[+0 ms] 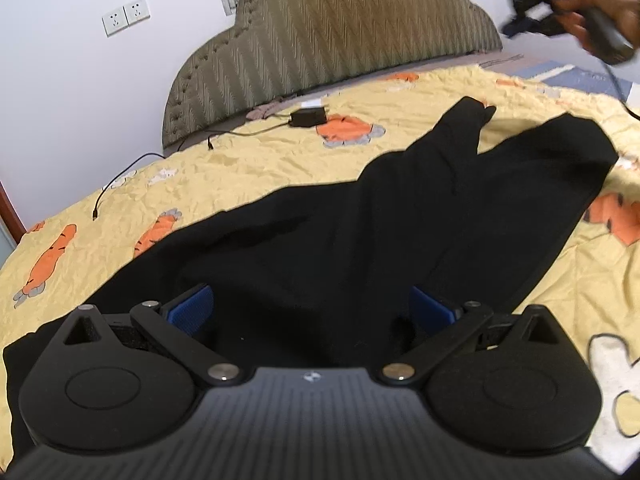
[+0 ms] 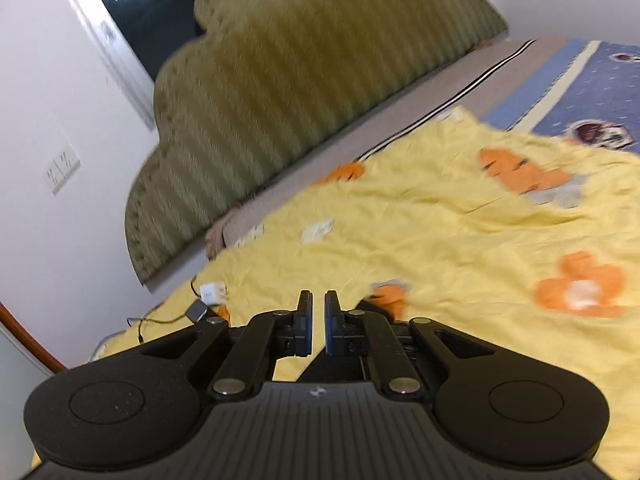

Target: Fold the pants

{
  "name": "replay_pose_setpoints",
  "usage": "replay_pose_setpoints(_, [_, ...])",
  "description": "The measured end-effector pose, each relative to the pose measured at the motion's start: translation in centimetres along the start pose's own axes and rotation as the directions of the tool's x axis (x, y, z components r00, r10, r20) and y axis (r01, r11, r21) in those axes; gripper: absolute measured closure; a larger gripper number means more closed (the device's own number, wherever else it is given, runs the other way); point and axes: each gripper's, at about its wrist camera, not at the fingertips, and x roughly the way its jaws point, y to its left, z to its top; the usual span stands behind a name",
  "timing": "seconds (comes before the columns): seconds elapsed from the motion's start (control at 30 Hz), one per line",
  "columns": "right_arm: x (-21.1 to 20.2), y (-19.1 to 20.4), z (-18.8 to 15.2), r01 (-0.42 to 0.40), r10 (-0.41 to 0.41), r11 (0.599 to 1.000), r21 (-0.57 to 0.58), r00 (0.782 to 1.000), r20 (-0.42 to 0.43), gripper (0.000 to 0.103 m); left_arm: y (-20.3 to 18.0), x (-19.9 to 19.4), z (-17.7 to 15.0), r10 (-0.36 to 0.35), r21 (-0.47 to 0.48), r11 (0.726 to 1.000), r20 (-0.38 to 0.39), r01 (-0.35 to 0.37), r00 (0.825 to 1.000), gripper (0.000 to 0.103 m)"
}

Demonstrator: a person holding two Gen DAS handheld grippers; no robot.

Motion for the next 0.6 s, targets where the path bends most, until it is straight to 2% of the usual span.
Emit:
replay_pose_setpoints(0.1, [-3.0,-2.8,-0.5,0.038,-0.038,0.999,0.026,0.999,0.015,0.097,0.1,-0.5,0.2,0.005,0.002,1.0,0.02,-0.005,1.0,0.0])
replay_pose_setpoints(0.2, [-2.5,-3.2,-1.4,0.001,-0.002,1.0,-0.009,0.997,-0.077,0.097,0.4,-0.6,0.5,0.012,-0.017,1.0,0.014,-0.012,1.0,0.0])
replay_pose_setpoints(0.3, [0.1,-2.9,-2.4,-0.054,0.063,0.995,0.087,0.994,-0.094,0.096,0.5,-1.1,0.9,0.017,-0.041,0.999,0.008,-0.017,1.0,0.0])
replay_pose_setpoints(0.37, [3.0,-2.7,-2.9,-0.062,0.085,0.985,0.163,0.987,-0.135,0.096,0.4,-1.8,1.1,0.026,-0.035,0.999,0.023,-0.025,0.999,0.0])
replay_pose_setpoints(0.43, [5.7,-2.1,-3.4,-0.009,0.035,0.987,0.158,0.986,-0.165,0.096,0.2,-2.2,1.3,0.04,-0.011,0.999,0.038,-0.039,0.998,0.0])
replay_pose_setpoints(0.47, [6.9,-1.9,-3.7,-0.019,0.047,0.987,0.157,0.983,-0.177,0.096,0.0,-2.2,1.4,0.047,0.005,0.999,0.042,-0.047,0.998,0.0])
replay_pose_setpoints(0.53, [8.7,-1.9,-4.3,-0.087,0.128,0.975,0.205,0.972,-0.199,0.096,-0.2,-2.2,1.4,0.064,0.037,0.997,0.047,-0.066,0.997,0.0])
replay_pose_setpoints(0.57, [9.4,-2.0,-4.7,-0.086,0.131,0.972,0.219,0.97,-0.203,0.095,-0.3,-2.1,1.4,0.071,0.047,0.996,0.049,-0.074,0.996,0.0])
replay_pose_setpoints(0.6, [9.6,-2.0,-5.2,-0.054,0.096,0.975,0.214,0.977,-0.192,0.095,-0.2,-2.1,1.4,0.074,0.052,0.996,0.051,-0.076,0.996,0.0])
